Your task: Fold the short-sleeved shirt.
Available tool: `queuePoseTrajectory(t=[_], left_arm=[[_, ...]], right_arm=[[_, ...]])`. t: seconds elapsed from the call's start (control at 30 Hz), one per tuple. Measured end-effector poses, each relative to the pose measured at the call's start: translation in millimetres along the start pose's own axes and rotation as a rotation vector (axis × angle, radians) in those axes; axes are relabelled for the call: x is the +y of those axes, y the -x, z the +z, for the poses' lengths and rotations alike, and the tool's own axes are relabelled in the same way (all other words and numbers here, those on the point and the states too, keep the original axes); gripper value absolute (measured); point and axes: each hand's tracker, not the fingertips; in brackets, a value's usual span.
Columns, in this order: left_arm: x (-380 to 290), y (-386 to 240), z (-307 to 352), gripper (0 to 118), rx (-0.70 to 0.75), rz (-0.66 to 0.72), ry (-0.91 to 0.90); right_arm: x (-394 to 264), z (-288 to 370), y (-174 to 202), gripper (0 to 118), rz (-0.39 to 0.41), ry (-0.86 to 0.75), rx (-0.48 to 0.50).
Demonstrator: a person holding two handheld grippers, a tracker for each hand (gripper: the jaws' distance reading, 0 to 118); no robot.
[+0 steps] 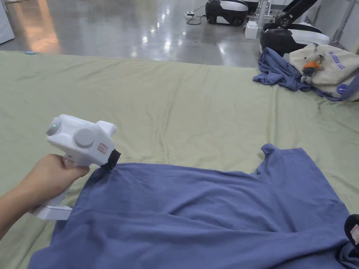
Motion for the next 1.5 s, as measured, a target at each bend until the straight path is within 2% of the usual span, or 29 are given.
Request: queuePoseTrajectory(t=[0.13,0.2,0.27,0.3,0.33,0.37,0.4,0.47,0.57,0.7,0.77,0.87,0.97,1.13,1.23,1.33,1.5], left_arm=[[-0.6,6.9,8.9,4,-0.021,0.048,-0.037],[-1.2,7.8,15.9,4,-0.005,0.036,-0.057],[0.2,12.3,19.0,4,-0.021,0.049,-0.07],[0.4,13.0,20.3,4,-0.026,0.054,-0.07],[0.0,12.9,22.1,4,-0.028,0.055,-0.077],[-1.1,8.5,26.9,4,-0.028,0.054,-0.084],[-1.1,8.4,28.3,4,-0.031,0.057,-0.087],[-1.5,9.2,29.9,4,-0.038,0.069,-0.097],[-1.0,11.3,28.8,4,-0.042,0.07,-0.105],[1.1,16.2,24.7,4,-0.042,0.076,-0.104],[2.6,22.8,18.6,4,-0.042,0.076,-0.101],[4.2,24.6,15.8,4,-0.039,0.07,-0.091],[4.7,18.3,19.9,4,-0.036,0.065,-0.088],[5.9,15.8,21.2,4,-0.034,0.062,-0.085],[5.5,15.8,20.0,4,-0.035,0.068,-0.085],[4.1,12.3,21.4,4,-0.035,0.068,-0.083],[4.2,12.3,20.5,4,-0.035,0.061,-0.074]], right_arm=[[2.9,-0.2,-6.5,2,-0.012,0.0,-0.001],[10.2,-2.9,-13.4,2,0.038,0.0,-0.044],[25.1,-6.9,-25.1,4,0.038,-0.011,-0.051],[36.5,-11.1,-35.9,21,0.03,-0.024,-0.044],[50.0,-21.3,-48.3,47,0.021,-0.019,-0.033],[62.6,-37.5,-61.4,94,0.015,0.025,-0.028],[70.9,-53.8,-71.7,117,0.03,0.073,-0.057],[87.4,-97.2,-98.1,118,0.059,0.139,-0.083],[92.7,-164.6,-130.6,118,0.025,0.352,-0.114],[60.1,-242.1,-161.7,118,-0.066,0.672,-0.139],[38.8,-264.9,-169.3,116,-0.076,0.772,-0.13],[19.8,-279.4,-171.5,116,-0.084,0.836,-0.169],[11.9,-286.1,-177.1,116,-0.176,0.867,-0.144],[9.8,-285.1,-165.8,114,-0.134,0.868,-0.134],[6.1,-291.6,-163.5,110,-0.137,0.893,-0.11],[1.1,-293.2,-161.9,103,-0.125,0.897,-0.131],[-0.7,-293.1,-163.6,97,-0.12,0.898,-0.129]])
